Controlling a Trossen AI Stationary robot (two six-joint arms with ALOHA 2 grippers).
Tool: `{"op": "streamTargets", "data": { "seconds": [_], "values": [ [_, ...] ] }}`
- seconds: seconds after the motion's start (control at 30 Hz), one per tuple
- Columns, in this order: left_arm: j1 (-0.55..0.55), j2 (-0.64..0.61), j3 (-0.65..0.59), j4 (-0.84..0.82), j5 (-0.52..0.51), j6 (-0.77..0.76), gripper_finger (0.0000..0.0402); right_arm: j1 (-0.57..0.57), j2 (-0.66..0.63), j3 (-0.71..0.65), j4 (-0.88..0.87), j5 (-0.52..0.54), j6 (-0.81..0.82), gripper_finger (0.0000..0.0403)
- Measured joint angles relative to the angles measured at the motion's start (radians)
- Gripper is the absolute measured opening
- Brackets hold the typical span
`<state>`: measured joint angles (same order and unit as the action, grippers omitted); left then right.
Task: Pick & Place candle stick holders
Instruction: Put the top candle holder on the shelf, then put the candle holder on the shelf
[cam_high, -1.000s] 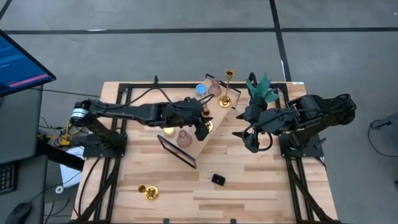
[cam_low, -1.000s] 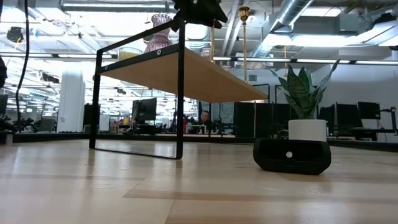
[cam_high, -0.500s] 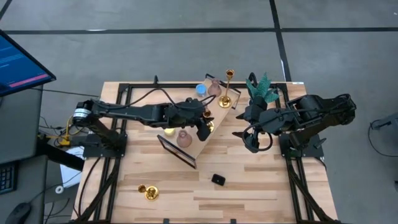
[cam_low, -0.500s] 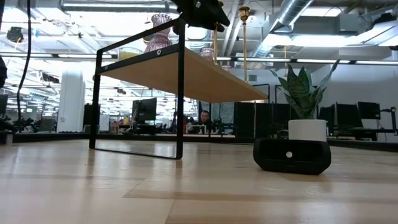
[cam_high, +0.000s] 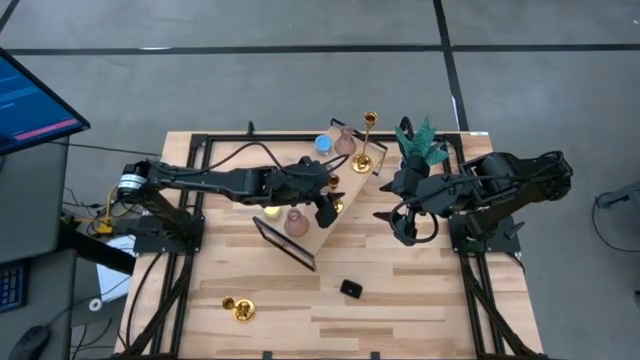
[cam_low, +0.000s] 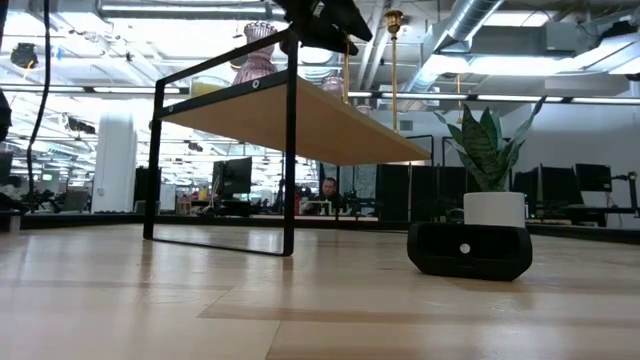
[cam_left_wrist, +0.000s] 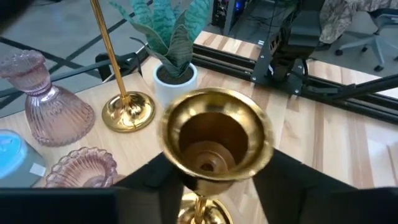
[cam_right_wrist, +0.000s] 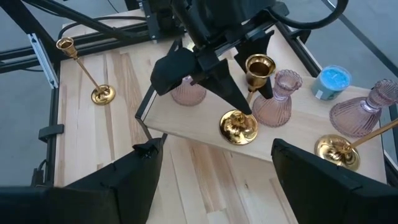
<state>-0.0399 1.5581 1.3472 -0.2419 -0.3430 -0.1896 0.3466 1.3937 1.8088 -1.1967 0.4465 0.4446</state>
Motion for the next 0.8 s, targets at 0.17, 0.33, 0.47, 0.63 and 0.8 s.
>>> {"op": "streamTargets", "data": {
  "seconds": [0.17, 0.33, 0.47, 0.63, 0.8],
  "values": [
    [0.000, -0.017, -0.001, -0.013, 0.000, 0.003, 0.0222, 0.000, 0.000, 0.000, 0.000, 0.000, 0.000, 0.0292],
    [0.001, -0.067, -0.002, -0.067, 0.000, 0.028, 0.0260, 0.000, 0.000, 0.000, 0.000, -0.001, 0.001, 0.0292],
    [0.001, -0.135, -0.001, -0.168, 0.007, 0.028, 0.0272, 0.000, 0.000, 0.000, 0.001, -0.004, 0.002, 0.0292],
    [-0.028, -0.305, -0.002, -0.361, 0.143, 0.005, 0.0275, 0.000, 0.000, 0.000, 0.002, -0.027, 0.002, 0.0292],
    [-0.151, -0.452, 0.000, -0.589, 0.196, -0.164, 0.0275, 0.000, 0.000, 0.000, 0.007, -0.028, 0.002, 0.0292]
  ]
}}
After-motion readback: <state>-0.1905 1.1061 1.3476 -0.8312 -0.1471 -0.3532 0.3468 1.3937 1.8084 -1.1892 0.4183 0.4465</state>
